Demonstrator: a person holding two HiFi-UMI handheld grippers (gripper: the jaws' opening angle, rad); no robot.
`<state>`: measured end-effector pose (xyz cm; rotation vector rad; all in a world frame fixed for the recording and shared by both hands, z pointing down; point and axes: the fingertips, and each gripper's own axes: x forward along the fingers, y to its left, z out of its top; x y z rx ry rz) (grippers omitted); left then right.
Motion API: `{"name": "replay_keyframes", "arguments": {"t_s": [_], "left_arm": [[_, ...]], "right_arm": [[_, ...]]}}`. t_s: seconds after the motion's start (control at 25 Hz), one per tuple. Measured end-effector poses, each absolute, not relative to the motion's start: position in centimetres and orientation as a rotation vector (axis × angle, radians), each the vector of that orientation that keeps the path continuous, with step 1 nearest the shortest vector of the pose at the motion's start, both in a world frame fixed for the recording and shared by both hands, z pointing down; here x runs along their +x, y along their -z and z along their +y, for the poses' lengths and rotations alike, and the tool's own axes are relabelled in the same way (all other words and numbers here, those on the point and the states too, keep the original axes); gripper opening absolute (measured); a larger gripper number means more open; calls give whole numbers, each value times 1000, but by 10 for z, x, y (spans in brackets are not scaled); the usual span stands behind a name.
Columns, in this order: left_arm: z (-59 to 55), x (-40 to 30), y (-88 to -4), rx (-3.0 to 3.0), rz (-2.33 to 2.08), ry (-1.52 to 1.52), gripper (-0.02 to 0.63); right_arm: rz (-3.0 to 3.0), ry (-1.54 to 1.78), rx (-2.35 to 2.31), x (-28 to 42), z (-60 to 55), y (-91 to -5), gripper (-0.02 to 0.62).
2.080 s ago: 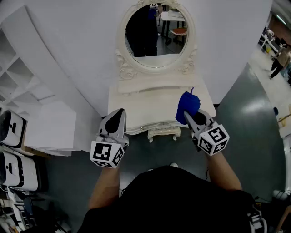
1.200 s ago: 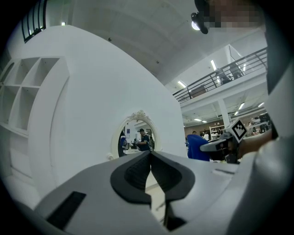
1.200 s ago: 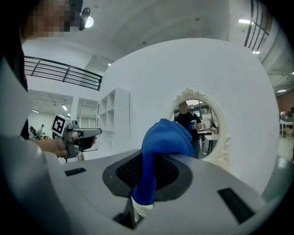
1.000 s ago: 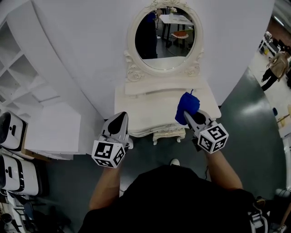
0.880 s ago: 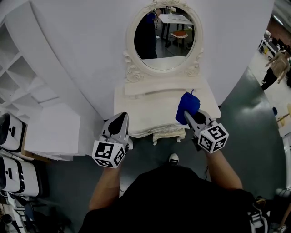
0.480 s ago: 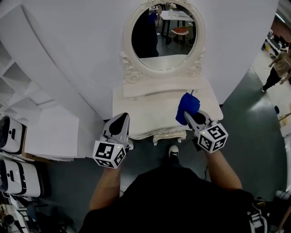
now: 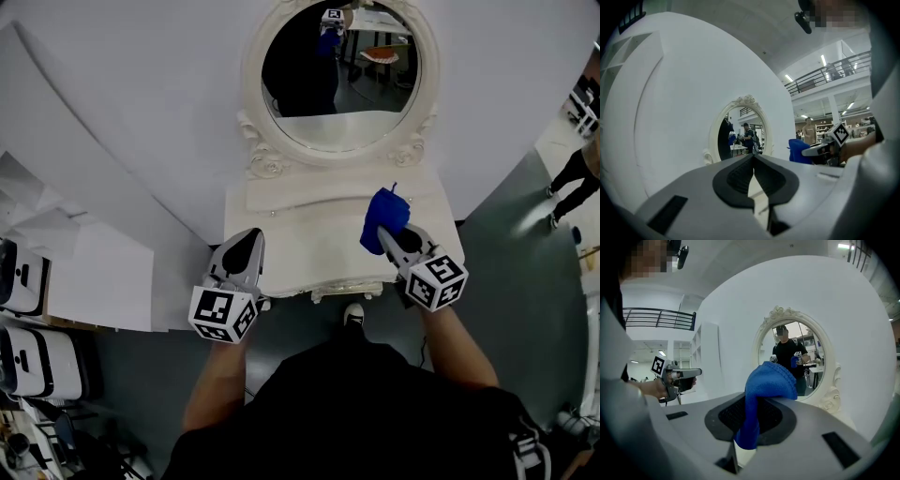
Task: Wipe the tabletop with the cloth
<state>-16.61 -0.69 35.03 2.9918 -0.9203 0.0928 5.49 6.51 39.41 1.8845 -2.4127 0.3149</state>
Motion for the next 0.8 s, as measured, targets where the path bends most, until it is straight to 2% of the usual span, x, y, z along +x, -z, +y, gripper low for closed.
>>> {"name": "replay_keyframes", "arguments": {"t_s": [0.8], "left_arm": [[-134, -55, -361, 2890, -1064, -170, 12]], "right_arm": [[-2470, -383, 1656, 165, -73, -422, 37]]}}
